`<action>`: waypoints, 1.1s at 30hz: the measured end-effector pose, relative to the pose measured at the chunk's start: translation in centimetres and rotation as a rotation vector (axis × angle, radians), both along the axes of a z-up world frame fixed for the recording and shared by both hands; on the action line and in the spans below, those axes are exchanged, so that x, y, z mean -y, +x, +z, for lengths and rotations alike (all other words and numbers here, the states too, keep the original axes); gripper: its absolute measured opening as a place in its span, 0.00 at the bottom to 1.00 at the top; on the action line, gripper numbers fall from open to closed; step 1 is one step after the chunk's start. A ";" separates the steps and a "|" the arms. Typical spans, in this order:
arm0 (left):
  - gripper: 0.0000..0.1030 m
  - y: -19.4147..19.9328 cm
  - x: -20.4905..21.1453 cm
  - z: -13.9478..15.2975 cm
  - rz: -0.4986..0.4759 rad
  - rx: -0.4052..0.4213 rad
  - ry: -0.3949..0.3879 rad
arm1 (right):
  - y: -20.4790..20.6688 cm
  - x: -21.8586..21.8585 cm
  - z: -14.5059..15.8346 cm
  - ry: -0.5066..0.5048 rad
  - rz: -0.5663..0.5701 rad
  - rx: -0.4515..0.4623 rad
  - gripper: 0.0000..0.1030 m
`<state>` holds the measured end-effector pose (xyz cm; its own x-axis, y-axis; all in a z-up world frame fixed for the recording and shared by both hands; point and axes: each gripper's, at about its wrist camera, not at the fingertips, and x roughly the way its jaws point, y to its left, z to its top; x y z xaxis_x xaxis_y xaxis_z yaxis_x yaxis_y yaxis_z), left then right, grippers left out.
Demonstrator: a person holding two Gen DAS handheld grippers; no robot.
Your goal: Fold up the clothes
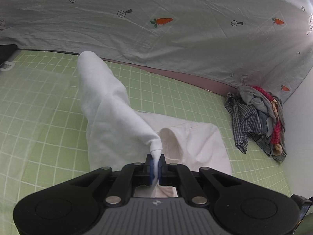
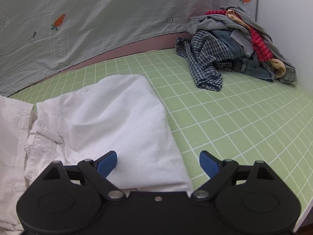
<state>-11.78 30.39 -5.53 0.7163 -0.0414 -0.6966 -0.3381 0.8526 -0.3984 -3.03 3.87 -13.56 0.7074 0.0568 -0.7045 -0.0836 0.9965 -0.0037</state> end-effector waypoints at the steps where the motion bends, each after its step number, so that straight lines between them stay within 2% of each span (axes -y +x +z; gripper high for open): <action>1: 0.04 0.8 1.3 0.2 -0.025 0.008 -0.004 | 0.3 0.4 0.1 -0.020 0.001 0.006 0.89; 4: 0.04 3.6 5.6 0.0 -0.106 0.004 0.004 | 1.9 2.8 0.3 -0.016 -0.020 0.003 0.89; 9: 0.05 7.8 11.2 -3.7 -0.188 -0.092 -0.020 | 4.1 5.8 0.0 -0.019 -0.032 -0.014 0.89; 14: 0.07 10.6 10.9 -9.2 -0.102 -0.224 -0.197 | 5.3 7.4 -1.1 -0.018 -0.021 -0.045 0.89; 16: 0.09 11.0 9.6 -11.1 -0.039 -0.262 -0.311 | 5.9 8.0 -1.5 -0.010 -0.020 -0.062 0.89; 19: 0.10 10.8 7.6 -13.2 0.058 -0.274 -0.490 | 6.8 8.6 -2.1 0.012 -0.021 -0.090 0.89; 21: 0.10 10.5 6.9 -13.6 0.077 -0.267 -0.550 | 7.4 8.7 -2.3 0.022 -0.020 -0.104 0.89; 25: 0.12 10.1 6.9 -12.6 0.056 -0.232 -0.549 | 8.1 8.1 -2.4 0.031 0.003 -0.113 0.89; 26: 0.15 10.0 6.9 -12.2 0.050 -0.221 -0.547 | 8.2 7.9 -2.4 0.036 0.011 -0.115 0.89; 28: 0.37 9.6 6.8 -11.1 0.038 -0.166 -0.556 | 8.1 7.4 -2.1 0.045 0.027 -0.108 0.89; 29: 0.69 9.3 6.7 -10.5 0.036 -0.133 -0.571 | 8.0 7.1 -1.9 0.047 0.036 -0.102 0.89; 30: 0.83 9.0 6.6 -9.9 0.035 -0.100 -0.585 | 8.0 6.8 -1.7 0.048 0.045 -0.097 0.89; 33: 0.83 8.2 5.7 -8.1 0.051 -0.018 -0.601 | 8.1 5.9 -1.1 0.052 0.067 -0.078 0.89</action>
<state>-3.60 24.68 -13.59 0.7157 -0.3979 -0.5740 -0.3839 0.4626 -0.7992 5.05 -1.99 -14.62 0.6442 0.1403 -0.7518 -0.1481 0.9873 0.0574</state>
